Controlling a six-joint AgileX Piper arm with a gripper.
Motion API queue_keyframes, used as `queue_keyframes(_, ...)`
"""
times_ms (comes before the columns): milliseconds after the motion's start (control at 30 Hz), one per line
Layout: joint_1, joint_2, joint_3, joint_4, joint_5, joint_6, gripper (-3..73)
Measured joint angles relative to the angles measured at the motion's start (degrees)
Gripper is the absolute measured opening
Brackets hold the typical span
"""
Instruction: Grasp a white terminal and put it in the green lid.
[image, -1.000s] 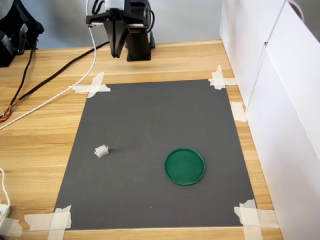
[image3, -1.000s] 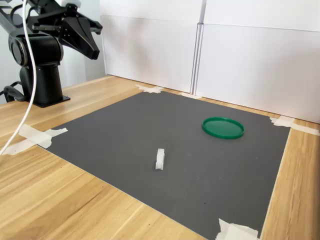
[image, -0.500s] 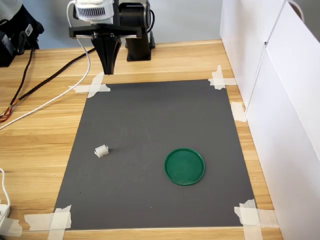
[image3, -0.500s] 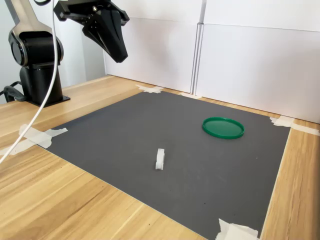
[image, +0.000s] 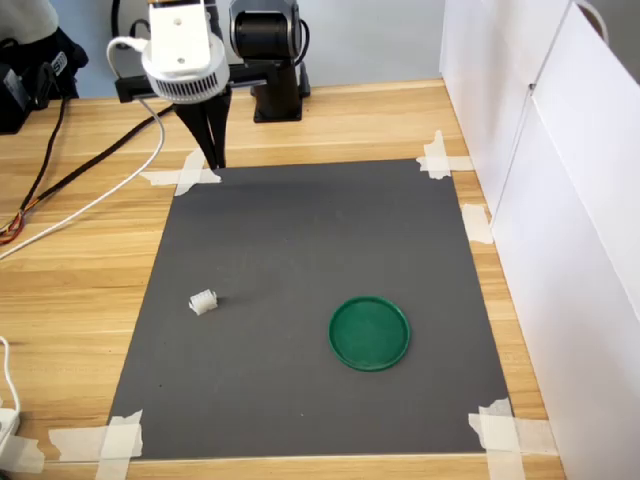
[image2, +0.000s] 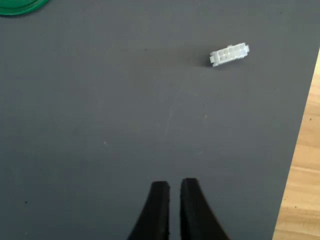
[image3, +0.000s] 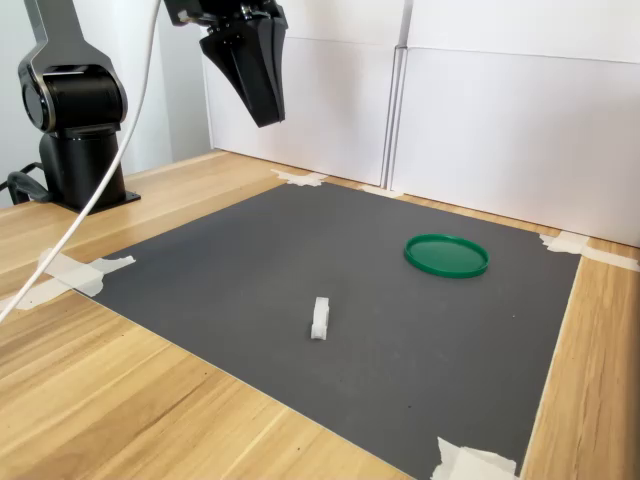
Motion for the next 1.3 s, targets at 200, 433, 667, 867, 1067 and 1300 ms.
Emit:
queue_keyframes(200,0.0,1.2,-2.3,0.0,0.6,0.2,32.8)
queue_keyframes(433,0.0,2.8,-5.3,-1.5,3.9,2.5,56.3)
queue_keyframes(667,0.0,5.2,-11.9,-2.4,8.6,1.0,60.6)
queue_keyframes(867,0.0,9.7,-19.4,-2.4,14.5,-2.8,60.6)
queue_keyframes(1067,-2.3,14.6,-20.7,-1.9,15.7,-5.6,60.6)
queue_keyframes(1300,-4.7,19.7,-20.8,-2.0,14.7,-14.3,60.6)
